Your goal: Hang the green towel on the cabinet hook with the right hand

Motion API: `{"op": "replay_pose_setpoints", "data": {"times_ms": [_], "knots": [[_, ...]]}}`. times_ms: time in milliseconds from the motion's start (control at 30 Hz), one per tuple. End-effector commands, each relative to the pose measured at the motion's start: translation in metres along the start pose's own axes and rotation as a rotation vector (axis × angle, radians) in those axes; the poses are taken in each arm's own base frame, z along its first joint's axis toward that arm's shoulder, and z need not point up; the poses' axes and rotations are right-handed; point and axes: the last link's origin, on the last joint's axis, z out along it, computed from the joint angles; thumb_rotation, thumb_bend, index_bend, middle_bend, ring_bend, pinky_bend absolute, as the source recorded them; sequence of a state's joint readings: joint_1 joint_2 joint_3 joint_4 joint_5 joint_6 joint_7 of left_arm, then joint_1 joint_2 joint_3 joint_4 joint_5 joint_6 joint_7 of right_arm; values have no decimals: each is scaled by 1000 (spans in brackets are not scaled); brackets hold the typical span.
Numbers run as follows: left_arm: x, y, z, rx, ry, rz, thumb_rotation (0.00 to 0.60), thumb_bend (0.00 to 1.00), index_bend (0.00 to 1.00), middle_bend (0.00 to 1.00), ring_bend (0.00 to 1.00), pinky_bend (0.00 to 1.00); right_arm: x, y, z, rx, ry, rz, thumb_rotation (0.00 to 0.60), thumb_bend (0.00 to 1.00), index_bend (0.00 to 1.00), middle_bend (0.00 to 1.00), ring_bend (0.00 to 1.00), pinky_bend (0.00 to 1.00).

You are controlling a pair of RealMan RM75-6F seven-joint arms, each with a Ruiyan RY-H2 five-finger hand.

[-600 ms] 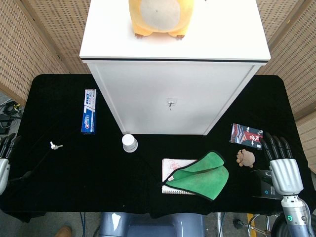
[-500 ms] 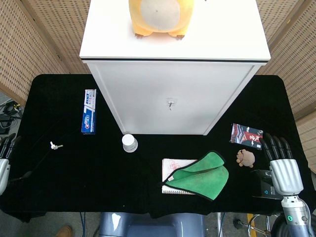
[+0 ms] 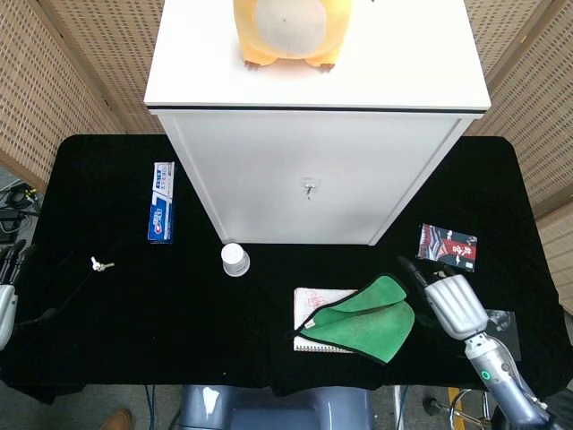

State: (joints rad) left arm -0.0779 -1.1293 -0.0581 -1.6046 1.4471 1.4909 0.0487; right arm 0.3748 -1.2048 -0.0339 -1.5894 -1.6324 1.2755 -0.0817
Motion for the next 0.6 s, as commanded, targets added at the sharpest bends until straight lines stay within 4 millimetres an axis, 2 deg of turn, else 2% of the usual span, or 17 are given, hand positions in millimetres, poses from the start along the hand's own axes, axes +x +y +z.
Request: {"op": "replay_pose_setpoints", "data": {"times_ms": [33, 67, 167, 333, 600], "knots": [[-2, -2, 4, 13, -10, 6, 600, 0, 0, 0, 0, 0, 2, -33, 35, 125, -152, 69, 600, 0, 83, 968, 946, 879], [-3, -2, 5, 16, -13, 7, 600, 0, 0, 0, 0, 0, 1, -39, 40, 139, -179, 79, 600, 0, 99, 978, 957, 923], [-4, -3, 8, 21, -19, 9, 600, 0, 0, 0, 0, 0, -3, -53, 54, 164, -249, 98, 600, 0, 133, 986, 965, 971], [-9, -2, 11, 23, -38, 17, 600, 0, 0, 0, 0, 0, -15, -73, 78, 188, -339, 105, 600, 0, 148, 990, 967, 981], [-11, -3, 14, 32, -47, 18, 600, 0, 0, 0, 0, 0, -38, -103, 96, 216, -440, 109, 600, 44, 205, 993, 967, 981]]}}
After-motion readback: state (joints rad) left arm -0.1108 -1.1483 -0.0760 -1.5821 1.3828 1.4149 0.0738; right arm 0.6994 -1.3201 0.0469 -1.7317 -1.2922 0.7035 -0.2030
